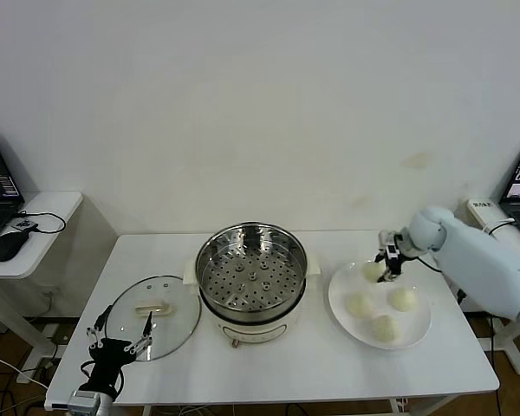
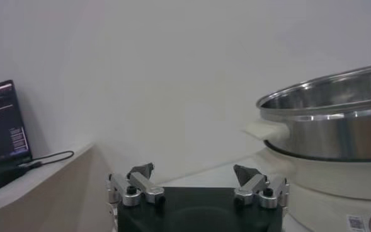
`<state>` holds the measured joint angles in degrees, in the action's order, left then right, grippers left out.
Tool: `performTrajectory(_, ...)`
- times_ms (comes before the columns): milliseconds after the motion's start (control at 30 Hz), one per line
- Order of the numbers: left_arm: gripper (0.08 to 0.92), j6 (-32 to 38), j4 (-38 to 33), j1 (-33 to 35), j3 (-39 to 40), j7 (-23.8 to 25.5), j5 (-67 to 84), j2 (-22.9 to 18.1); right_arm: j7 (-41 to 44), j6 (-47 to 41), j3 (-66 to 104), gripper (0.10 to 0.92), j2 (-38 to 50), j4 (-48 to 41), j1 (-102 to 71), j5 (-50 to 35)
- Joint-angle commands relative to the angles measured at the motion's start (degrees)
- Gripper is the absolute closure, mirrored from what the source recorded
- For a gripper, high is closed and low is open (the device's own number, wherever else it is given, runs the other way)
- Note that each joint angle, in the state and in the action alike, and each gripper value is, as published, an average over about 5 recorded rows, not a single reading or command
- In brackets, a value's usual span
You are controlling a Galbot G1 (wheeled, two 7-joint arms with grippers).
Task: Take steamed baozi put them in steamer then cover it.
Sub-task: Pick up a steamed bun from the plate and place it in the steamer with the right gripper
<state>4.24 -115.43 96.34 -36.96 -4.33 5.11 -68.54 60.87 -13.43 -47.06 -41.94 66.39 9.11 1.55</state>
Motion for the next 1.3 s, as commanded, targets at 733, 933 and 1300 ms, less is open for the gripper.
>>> performTrajectory(733,0.177,0.1,-1.3,1.1,-1.0,0.1,1.1,1.8,-3.8,10.2,-27.1,0.440,-21.4,10.5,30.2,-16.2)
performTrajectory(933,0.177,0.2,-1.2,1.3,-2.2,0.0,1.8,1.7,-6.1,19.0,-28.7,0.443,-28.2,4.2,26.9,-9.3)
performTrajectory(1300,0.177,0.3,-1.4,1.4,-3.7,0.1,2.2,1.2,-11.3,34.1,-27.9,0.447,-34.3,-8.8,19.9,6.5)
